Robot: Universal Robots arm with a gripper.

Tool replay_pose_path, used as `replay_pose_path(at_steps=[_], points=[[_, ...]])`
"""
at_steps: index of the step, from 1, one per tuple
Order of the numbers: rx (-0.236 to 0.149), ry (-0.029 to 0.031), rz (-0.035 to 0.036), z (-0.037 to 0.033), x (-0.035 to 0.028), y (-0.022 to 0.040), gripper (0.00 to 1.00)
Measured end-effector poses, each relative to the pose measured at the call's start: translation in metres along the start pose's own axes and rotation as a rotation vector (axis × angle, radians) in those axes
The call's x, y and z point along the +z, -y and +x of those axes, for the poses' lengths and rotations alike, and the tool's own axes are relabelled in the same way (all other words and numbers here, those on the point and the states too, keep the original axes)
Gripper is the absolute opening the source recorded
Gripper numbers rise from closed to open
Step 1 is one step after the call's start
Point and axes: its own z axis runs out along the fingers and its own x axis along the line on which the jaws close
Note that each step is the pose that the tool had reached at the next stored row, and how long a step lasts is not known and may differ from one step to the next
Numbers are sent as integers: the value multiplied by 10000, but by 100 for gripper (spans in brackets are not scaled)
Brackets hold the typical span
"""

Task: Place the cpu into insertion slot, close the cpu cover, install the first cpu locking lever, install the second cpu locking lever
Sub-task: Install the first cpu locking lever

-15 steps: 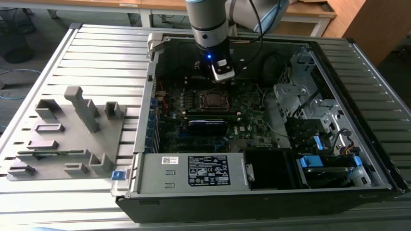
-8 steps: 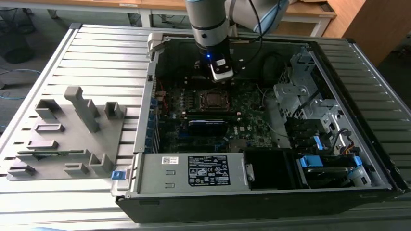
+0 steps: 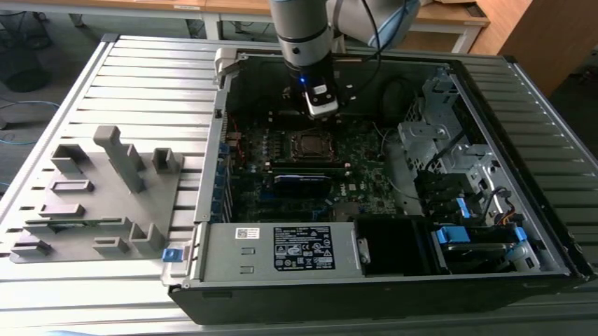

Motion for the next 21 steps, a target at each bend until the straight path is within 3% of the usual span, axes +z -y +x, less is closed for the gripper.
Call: replay_pose_path(at_steps=[12, 17, 21], points=[[133, 24, 23, 78, -9, -29, 11], [140, 46, 2, 82, -2, -29, 11], [146, 104, -64, 84, 4, -27, 11]])
